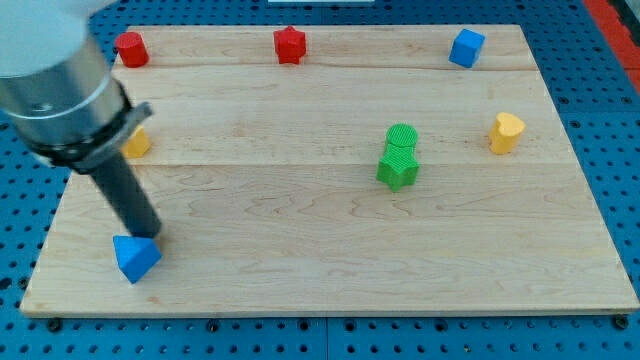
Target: Place the triangle at the bottom left of the board
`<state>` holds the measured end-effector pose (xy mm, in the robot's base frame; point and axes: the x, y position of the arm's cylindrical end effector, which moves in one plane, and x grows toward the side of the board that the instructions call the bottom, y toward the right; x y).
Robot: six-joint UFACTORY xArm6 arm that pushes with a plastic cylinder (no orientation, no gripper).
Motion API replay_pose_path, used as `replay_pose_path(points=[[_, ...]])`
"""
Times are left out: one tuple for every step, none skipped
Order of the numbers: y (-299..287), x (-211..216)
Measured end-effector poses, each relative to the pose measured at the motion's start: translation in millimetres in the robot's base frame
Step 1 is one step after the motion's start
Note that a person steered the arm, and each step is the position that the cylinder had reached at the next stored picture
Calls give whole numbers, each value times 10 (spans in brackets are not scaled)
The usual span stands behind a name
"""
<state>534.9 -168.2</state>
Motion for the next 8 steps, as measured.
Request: replay_pose_path(points=[[576,42],[528,323],[12,412],[-440,412],[-583,418],[-582,436],[-582,436],[-480,393]])
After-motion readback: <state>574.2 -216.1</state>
